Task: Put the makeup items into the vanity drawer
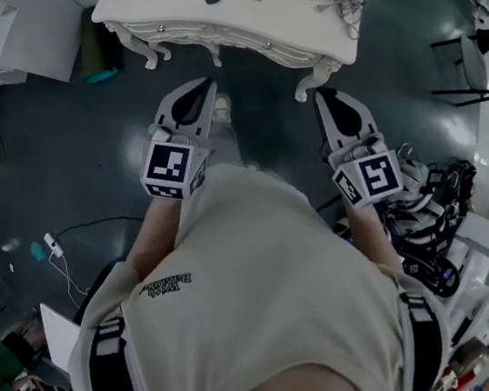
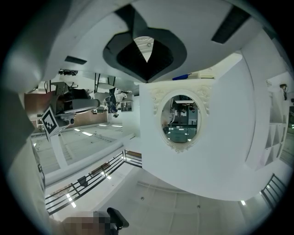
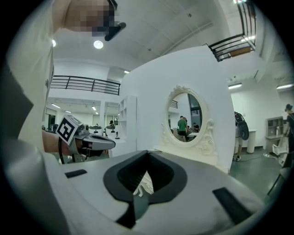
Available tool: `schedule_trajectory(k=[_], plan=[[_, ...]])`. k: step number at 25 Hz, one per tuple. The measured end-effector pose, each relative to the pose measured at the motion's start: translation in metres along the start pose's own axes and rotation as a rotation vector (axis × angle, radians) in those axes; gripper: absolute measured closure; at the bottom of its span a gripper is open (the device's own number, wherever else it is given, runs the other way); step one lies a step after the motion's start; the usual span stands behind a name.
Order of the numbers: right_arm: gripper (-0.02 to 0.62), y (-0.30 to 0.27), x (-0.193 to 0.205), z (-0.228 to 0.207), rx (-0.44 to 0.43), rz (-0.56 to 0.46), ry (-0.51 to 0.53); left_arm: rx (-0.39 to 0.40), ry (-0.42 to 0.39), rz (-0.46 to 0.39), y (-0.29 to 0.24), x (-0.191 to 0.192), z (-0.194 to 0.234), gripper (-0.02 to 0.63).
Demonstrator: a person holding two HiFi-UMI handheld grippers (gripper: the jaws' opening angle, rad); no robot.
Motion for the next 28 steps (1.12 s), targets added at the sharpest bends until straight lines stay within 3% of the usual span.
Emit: schedule_trajectory(k=[9,28], plan=[[0.592,-0.036,-0.003,-0.017,0.0,-0.001,0.013,0.004,0.003,-0.014,-0.026,-0.007,0.028,0.592],[0.592,-0.125,0.009,-0.074,0.026,0.062,-0.026,0.057,0.018,0.038,-0.12,-0.027,0.095,0.592]])
Point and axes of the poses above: the fingertips, and each gripper's own axes: y backward along the fingers, z to its left, x out of its underside, the point moved 2 cm from there along y, backward along the fingers, and after that the axes turned 13 degrees about y, right-handed, at the moved point
